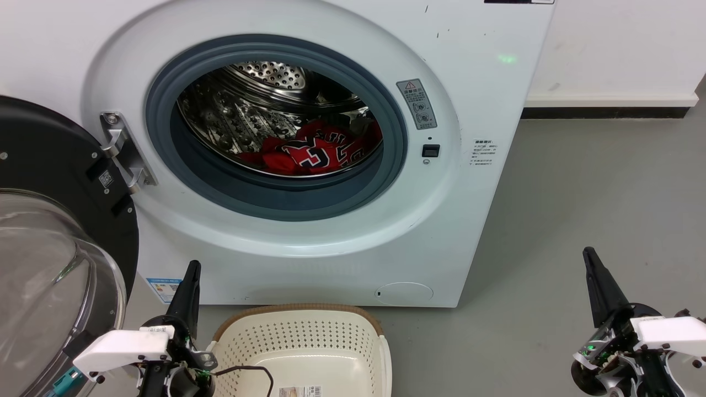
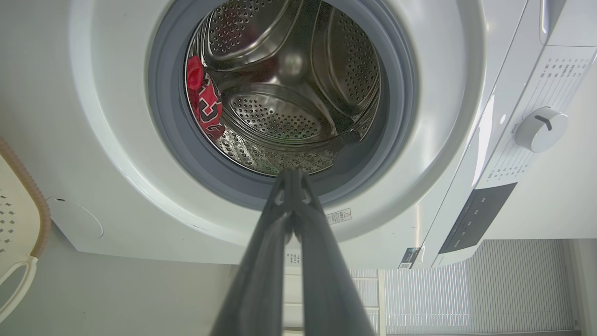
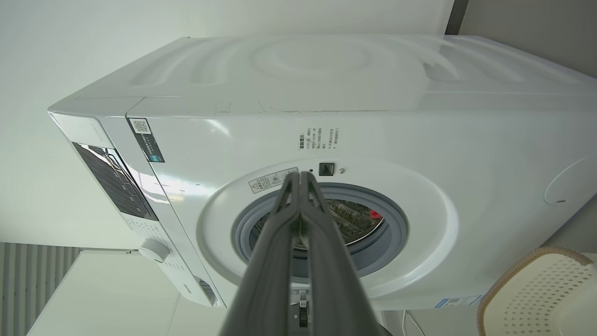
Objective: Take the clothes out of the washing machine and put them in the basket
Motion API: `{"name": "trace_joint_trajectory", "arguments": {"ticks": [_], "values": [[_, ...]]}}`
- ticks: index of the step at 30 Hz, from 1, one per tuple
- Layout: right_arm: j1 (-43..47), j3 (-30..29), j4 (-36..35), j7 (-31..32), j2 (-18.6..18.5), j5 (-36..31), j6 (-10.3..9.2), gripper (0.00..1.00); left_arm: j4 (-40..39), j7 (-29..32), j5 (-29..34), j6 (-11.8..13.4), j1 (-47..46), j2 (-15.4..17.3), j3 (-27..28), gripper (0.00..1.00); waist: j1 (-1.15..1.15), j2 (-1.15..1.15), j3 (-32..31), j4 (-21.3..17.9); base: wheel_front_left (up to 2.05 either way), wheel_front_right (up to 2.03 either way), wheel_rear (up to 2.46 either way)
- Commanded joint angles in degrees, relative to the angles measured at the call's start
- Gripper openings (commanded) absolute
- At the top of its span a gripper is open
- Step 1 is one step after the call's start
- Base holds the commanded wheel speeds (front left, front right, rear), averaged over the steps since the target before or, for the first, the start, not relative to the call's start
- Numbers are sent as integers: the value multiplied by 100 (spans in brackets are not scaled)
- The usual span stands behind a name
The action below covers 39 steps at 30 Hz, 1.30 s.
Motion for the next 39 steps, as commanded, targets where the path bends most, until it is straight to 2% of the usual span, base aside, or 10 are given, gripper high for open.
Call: {"name": "trace_joint_trajectory", "arguments": {"ticks": [1,17,18,27,34,39], "values": [[-78,4,8,1,18,-27,0,0,-2,11,-12,-13,-39,-10,11,0,0,0,0,0,0,0,0],[-78,4,8,0,18,-27,0,0,-2,11,-12,-13,-39,-10,11,0,0,0,0,0,0,0,0],[0,0,0,0,0,0,0,100,0,0,0,0,0,0,0,100,0,0,0,0,0,0,0],[231,-21,70,-158,5,-145,0,100,37,-166,222,2,172,-18,-49,100,0,0,4,-1,0,0,0],[320,-112,-184,-354,5,-891,0,100,-250,-362,939,54,184,-16,-68,100,0,0,14,-4,0,0,0],[396,-107,-433,-486,5,-1570,0,100,-458,-493,1607,221,218,-15,-178,100,0,0,23,-8,0,0,0]]}}
